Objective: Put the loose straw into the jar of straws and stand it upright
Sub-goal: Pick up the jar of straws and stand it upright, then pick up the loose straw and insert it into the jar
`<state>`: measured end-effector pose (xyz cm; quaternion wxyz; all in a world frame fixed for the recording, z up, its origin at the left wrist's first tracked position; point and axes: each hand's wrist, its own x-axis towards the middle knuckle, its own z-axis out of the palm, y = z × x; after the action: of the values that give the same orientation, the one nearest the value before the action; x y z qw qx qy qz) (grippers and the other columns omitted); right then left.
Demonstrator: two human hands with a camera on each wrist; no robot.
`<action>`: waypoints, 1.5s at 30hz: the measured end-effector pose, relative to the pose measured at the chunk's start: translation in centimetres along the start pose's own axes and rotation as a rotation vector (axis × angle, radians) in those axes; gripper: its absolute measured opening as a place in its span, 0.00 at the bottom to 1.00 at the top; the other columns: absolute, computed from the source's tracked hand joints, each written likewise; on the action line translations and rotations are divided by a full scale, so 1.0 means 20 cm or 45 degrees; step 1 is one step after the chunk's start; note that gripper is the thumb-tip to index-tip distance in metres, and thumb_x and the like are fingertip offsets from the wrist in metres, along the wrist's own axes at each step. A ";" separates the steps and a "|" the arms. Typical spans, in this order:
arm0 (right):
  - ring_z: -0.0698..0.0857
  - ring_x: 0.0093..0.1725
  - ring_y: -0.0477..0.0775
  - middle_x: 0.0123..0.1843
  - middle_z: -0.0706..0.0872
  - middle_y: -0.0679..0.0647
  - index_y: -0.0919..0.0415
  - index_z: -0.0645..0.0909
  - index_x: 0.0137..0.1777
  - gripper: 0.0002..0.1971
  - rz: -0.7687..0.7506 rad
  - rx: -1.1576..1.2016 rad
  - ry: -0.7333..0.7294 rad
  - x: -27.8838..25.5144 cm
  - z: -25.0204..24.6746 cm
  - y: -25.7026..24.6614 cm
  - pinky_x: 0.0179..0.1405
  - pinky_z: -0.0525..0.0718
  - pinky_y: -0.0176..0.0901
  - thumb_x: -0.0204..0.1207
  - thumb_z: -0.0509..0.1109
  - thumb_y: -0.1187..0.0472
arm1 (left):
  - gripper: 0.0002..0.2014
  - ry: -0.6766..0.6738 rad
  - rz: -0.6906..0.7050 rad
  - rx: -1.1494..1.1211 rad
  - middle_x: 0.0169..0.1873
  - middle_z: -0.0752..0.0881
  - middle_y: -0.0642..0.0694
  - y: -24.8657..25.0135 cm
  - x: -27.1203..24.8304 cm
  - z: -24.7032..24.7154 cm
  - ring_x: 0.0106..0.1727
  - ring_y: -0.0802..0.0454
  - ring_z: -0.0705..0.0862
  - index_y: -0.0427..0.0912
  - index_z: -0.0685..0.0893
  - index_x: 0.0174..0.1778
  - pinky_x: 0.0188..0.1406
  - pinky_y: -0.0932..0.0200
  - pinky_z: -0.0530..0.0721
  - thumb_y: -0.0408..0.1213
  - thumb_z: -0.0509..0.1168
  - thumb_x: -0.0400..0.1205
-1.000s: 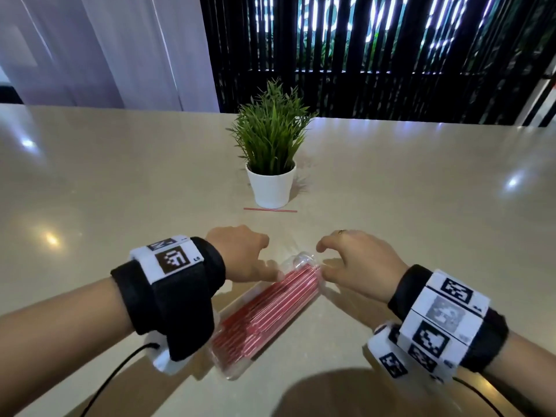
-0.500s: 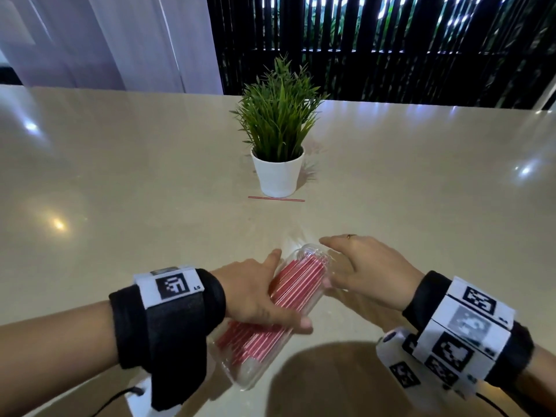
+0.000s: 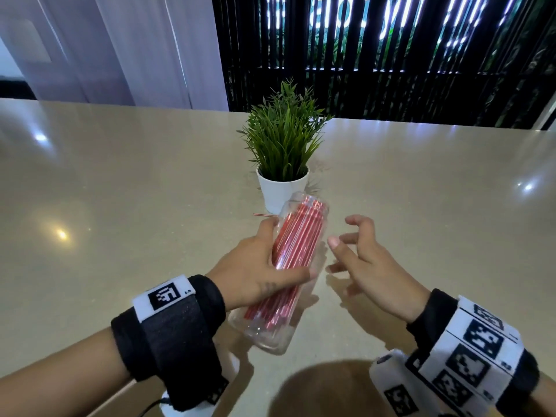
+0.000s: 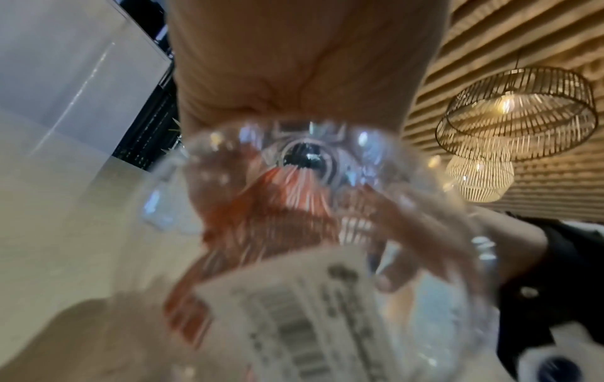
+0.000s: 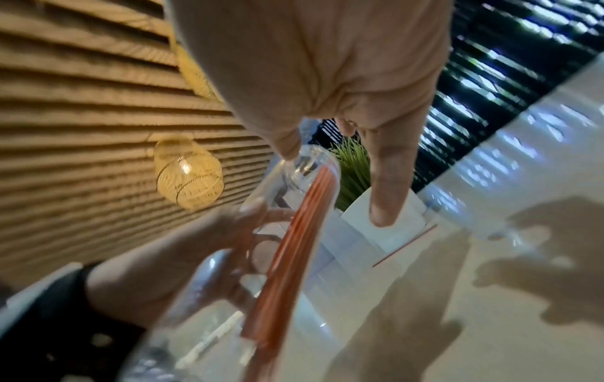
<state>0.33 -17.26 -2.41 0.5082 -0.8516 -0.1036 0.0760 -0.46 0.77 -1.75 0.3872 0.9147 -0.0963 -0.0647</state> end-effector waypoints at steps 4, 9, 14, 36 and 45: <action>0.87 0.50 0.43 0.52 0.84 0.43 0.44 0.54 0.70 0.31 0.070 0.395 -0.137 0.01 0.04 -0.08 0.38 0.90 0.41 0.69 0.58 0.37 | 0.45 0.145 0.073 -0.232 0.44 0.84 0.57 0.05 0.03 -0.02 0.40 0.61 0.86 0.53 0.54 0.73 0.35 0.73 0.80 0.58 0.70 0.64; 0.85 0.47 0.42 0.50 0.78 0.43 0.45 0.58 0.67 0.33 -0.002 0.393 -0.092 0.06 0.07 -0.14 0.32 0.86 0.40 0.64 0.67 0.40 | 0.46 0.230 0.156 -0.350 0.52 0.86 0.52 0.05 0.06 0.00 0.48 0.58 0.87 0.56 0.55 0.72 0.49 0.59 0.86 0.56 0.71 0.61; 0.85 0.42 0.43 0.48 0.77 0.43 0.46 0.60 0.67 0.24 -0.037 0.423 -0.069 0.10 0.06 -0.16 0.26 0.84 0.32 0.75 0.66 0.50 | 0.40 0.259 0.209 -0.411 0.53 0.86 0.56 0.05 0.06 -0.01 0.51 0.61 0.87 0.73 0.57 0.61 0.54 0.60 0.84 0.54 0.74 0.59; 0.80 0.64 0.61 0.65 0.83 0.57 0.53 0.80 0.63 0.16 -0.128 -1.102 0.035 0.79 0.09 -0.03 0.62 0.79 0.51 0.76 0.65 0.58 | 0.41 0.519 0.096 -0.838 0.58 0.80 0.58 -0.17 0.08 -0.25 0.58 0.61 0.83 0.62 0.60 0.66 0.64 0.47 0.79 0.50 0.74 0.60; 0.85 0.58 0.67 0.59 0.86 0.66 0.69 0.82 0.56 0.12 0.019 -1.268 -0.138 0.93 0.22 0.07 0.54 0.82 0.53 0.76 0.63 0.67 | 0.52 0.433 0.075 -0.875 0.59 0.79 0.61 -0.20 0.12 -0.21 0.59 0.63 0.81 0.66 0.59 0.67 0.63 0.48 0.78 0.65 0.75 0.47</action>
<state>17.52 -9.48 -6.14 0.0333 -0.9863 -0.1475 0.0652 3.17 5.90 -1.83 0.6834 0.7260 -0.0298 0.0706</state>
